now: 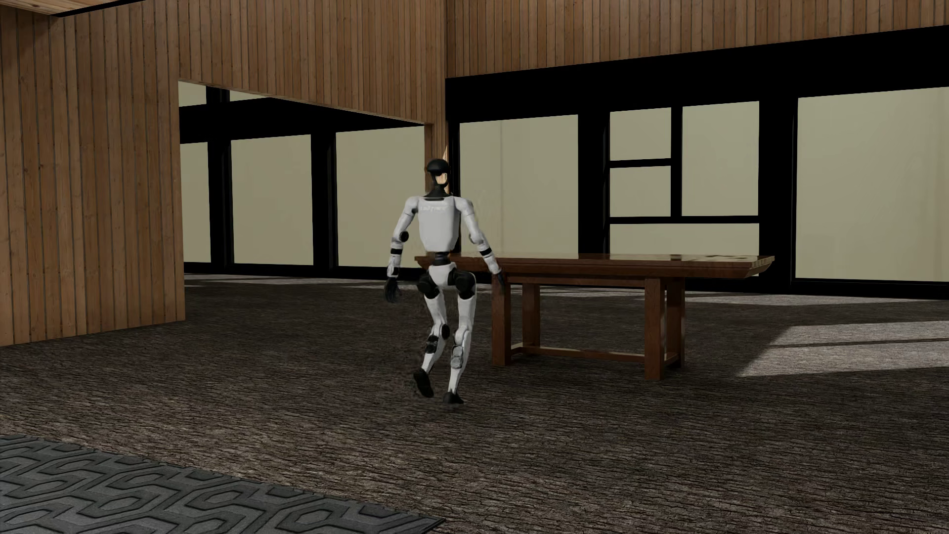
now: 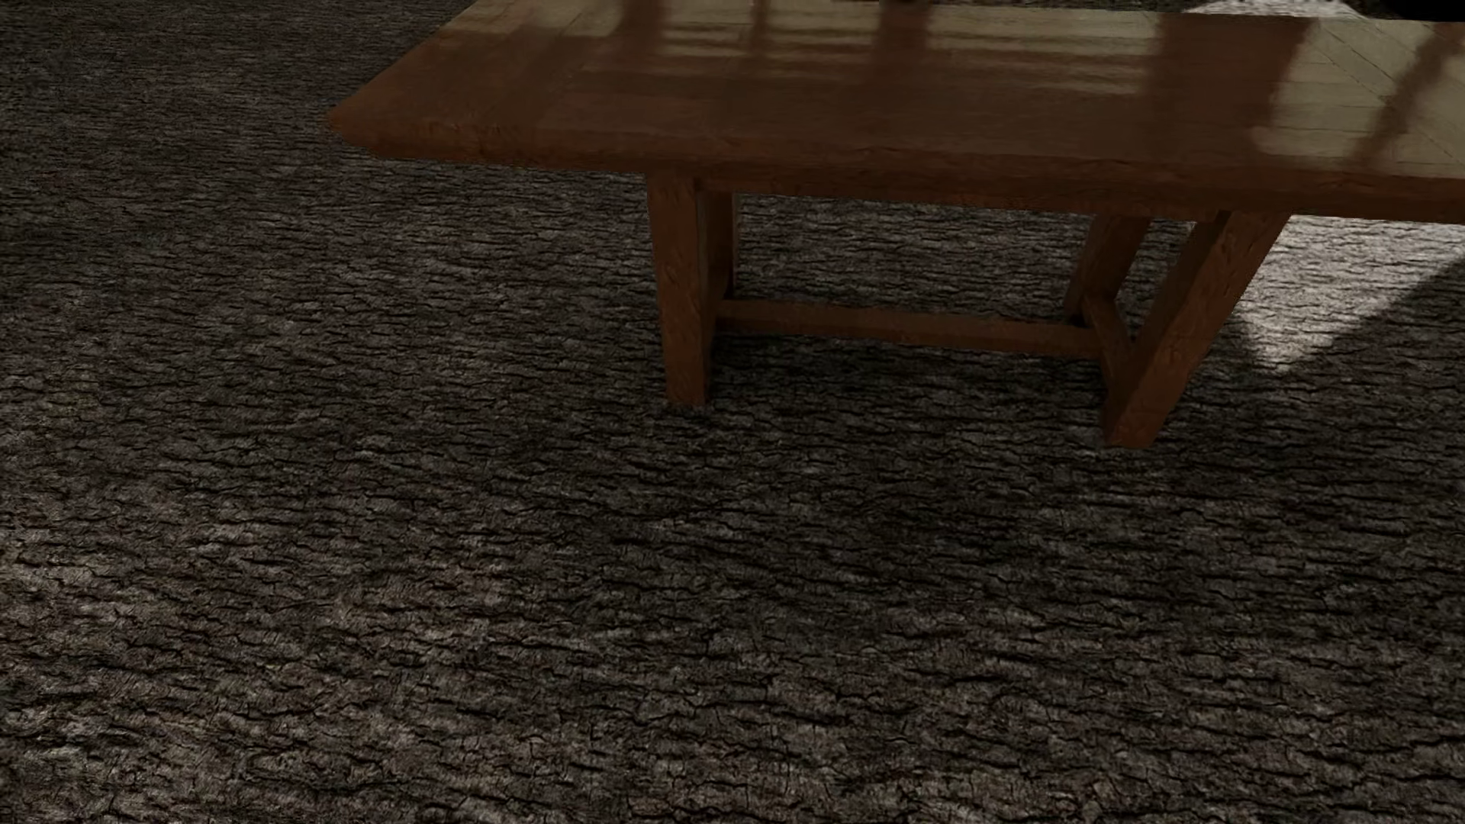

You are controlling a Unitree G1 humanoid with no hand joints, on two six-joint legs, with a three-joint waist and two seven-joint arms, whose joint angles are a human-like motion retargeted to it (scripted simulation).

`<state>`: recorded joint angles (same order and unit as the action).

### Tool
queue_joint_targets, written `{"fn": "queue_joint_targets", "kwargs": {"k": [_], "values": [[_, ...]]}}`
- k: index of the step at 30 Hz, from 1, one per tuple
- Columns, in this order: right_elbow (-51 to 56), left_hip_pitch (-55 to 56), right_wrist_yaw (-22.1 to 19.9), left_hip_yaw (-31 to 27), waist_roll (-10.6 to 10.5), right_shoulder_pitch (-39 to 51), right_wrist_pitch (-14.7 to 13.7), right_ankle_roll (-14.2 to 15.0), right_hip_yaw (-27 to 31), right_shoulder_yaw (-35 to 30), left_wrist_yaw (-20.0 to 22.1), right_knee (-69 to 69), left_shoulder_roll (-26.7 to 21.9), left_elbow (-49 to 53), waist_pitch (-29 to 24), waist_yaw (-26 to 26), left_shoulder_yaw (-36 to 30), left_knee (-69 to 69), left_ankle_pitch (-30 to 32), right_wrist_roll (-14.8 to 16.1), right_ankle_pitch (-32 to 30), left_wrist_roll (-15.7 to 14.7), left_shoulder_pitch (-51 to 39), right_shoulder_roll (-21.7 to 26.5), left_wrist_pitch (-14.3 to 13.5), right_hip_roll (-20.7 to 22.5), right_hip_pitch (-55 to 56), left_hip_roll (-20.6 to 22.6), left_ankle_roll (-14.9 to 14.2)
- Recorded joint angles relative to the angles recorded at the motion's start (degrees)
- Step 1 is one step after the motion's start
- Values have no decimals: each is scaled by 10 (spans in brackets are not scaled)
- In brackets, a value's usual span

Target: Move towards the table

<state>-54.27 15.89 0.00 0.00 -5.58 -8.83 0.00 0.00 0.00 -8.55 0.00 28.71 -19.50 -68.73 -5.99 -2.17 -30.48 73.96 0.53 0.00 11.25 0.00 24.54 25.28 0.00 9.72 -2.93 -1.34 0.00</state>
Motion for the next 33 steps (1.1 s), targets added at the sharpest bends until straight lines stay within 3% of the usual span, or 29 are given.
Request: {"fn": "queue_joint_targets", "kwargs": {"k": [4, 8, 10, 12, 14, 16, 17, 18, 20, 23, 27, 30, 33], "values": [[47, 46, 0, 0, -14, 36, 0, 0, 0, 27, 0, -25, -3, 33, 1, -64, 20, -329, 31, 0, 52, 0, 44, 31, 0, 11, -86, 9, 0], [82, 42, 0, 0, -33, 42, 0, 0, 0, 35, 0, -28, 39, 80, 27, -95, 39, -546, -110, 0, 112, 0, 66, 36, 0, 20, -128, -16, 0], [67, 38, 0, 0, -26, 34, 0, 0, 0, 35, 0, -18, 52, 69, 29, -94, 9, -525, -125, 0, 120, 0, 44, 13, 0, 14, -142, -24, 0], [32, 45, 0, 0, -6, 11, 0, 0, 0, 14, 0, -8, 53, 50, 33, -82, -20, -540, -41, 0, 85, 0, 5, -15, 0, -1, -153, -9, 0], [-21, 54, 0, 0, 30, -29, 0, 0, 0, -28, 0, 29, 43, 35, 41, -49, -22, -507, 45, 0, -17, 0, -42, -41, 0, -26, -140, 32, 0], [-78, 31, 0, 0, 54, -78, 0, 0, 0, -82, 0, 134, 23, 51, 46, -7, 1, -493, 30, 0, -150, 0, -88, -58, 0, -49, -97, 53, 0], [-98, 12, 0, 0, 61, -101, 0, 0, 0, -108, 0, 202, 10, 74, 46, 12, 25, -496, 7, 0, -180, 0, -110, -63, 0, -62, -62, 55, 0], [-112, -7, 0, 0, 69, -122, 0, 0, 0, -127, 0, 264, -3, 102, 46, 29, 56, -499, -14, 0, -165, 0, -130, -67, 0, -71, -23, 59, 0], [-126, -41, 0, 0, 78, -156, 0, 0, 0, -146, 0, 350, -27, 156, 42, 58, 126, -503, -43, 0, -70, 0, -169, -74, 0, -74, 49, 66, 0], [-119, -94, 0, 0, 80, -177, 0, 0, 0, -142, 0, 341, -50, 217, 27, 91, 219, -509, -76, 0, 25, 0, -222, -79, 0, -66, 119, 64, 0], [-92, -129, 0, 0, 67, -160, 0, 0, 0, -123, 0, 116, -48, 274, 23, 114, 249, -510, -108, 0, 14, 0, -257, -78, 0, -56, 121, 59, 0], [-75, -141, 0, 0, 58, -116, 0, 0, 0, -128, 0, 17, -27, 285, 26, 103, 219, -510, -122, 0, -65, 0, -257, -77, 0, -51, 92, 56, 0], [-43, -155, 0, 0, 50, -58, 0, 0, 0, -117, 0, -9, 3, 228, 29, 81, 161, -516, -131, 0, -62, 0, -237, -68, 0, -53, 59, 51, 0]]}}
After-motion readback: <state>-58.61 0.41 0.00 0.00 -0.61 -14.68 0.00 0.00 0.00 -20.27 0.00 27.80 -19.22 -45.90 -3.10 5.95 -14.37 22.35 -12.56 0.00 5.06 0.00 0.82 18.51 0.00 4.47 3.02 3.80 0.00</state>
